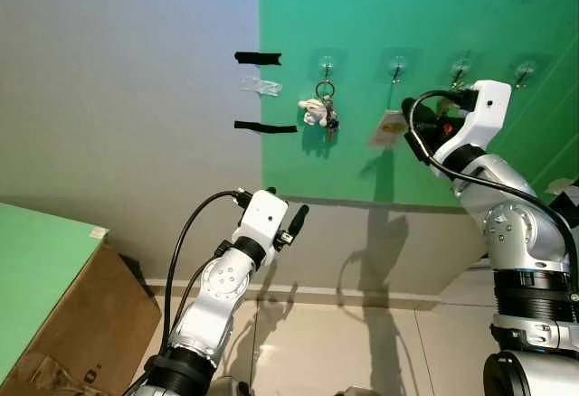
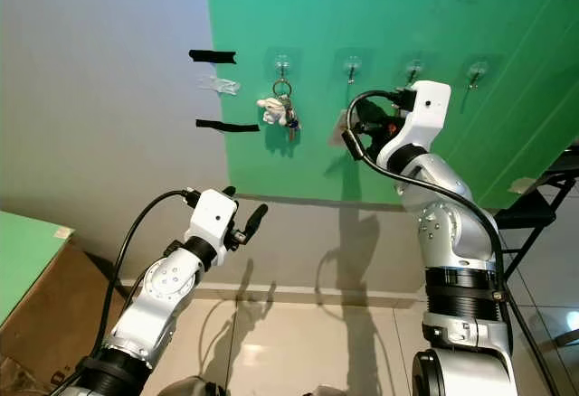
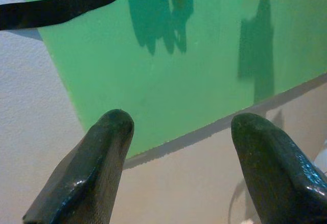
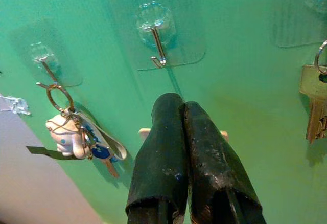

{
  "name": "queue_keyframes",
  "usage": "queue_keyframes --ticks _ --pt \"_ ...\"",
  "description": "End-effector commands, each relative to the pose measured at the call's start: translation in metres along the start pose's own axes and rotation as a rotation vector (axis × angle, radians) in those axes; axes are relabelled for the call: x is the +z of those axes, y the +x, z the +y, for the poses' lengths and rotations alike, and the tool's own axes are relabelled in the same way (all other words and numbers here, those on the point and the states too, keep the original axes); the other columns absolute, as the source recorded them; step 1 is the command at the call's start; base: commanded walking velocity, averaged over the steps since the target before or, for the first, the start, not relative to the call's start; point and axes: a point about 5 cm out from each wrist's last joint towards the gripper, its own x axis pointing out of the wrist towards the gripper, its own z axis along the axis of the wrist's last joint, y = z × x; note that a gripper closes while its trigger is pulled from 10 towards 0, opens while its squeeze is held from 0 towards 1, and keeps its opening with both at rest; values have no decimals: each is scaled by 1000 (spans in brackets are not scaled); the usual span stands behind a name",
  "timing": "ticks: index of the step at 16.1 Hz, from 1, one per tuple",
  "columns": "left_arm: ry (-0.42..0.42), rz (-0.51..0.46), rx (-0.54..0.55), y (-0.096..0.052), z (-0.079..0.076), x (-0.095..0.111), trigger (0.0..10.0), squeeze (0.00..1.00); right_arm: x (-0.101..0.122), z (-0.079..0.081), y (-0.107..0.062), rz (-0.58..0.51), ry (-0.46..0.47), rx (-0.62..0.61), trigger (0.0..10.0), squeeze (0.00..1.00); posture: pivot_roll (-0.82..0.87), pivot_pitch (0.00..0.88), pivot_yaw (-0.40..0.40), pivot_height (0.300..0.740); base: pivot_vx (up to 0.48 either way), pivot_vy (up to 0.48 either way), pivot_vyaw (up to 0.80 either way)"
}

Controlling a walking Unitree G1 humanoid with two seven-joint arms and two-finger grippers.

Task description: Hang keys on a hook

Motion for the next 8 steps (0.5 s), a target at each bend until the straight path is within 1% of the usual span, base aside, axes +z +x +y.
queue_keyframes --ticks 1,2,4,6,8 --pt "7 5 -12 1 -4 -1 10000 0 13 9 0 -31 -31 51 10000 0 -100 7 -49 722 0 0 0" --pt "7 4 -10 1 -4 -1 10000 0 15 15 0 -25 -39 91 10000 0 -99 7 -50 722 0 0 0" --pt "6 4 -9 1 -4 -1 10000 0 16 14 0 -28 -42 88 10000 0 -99 7 -50 722 0 0 0" --pt "7 3 -10 1 -4 0 10000 0 18 10 3 -34 -46 54 10000 0 -97 5 -51 722 0 0 0" --pt "11 1 -11 2 -4 0 10000 0 20 3 8 -40 -77 -8 10000 0 -91 0 -51 722 0 0 0"
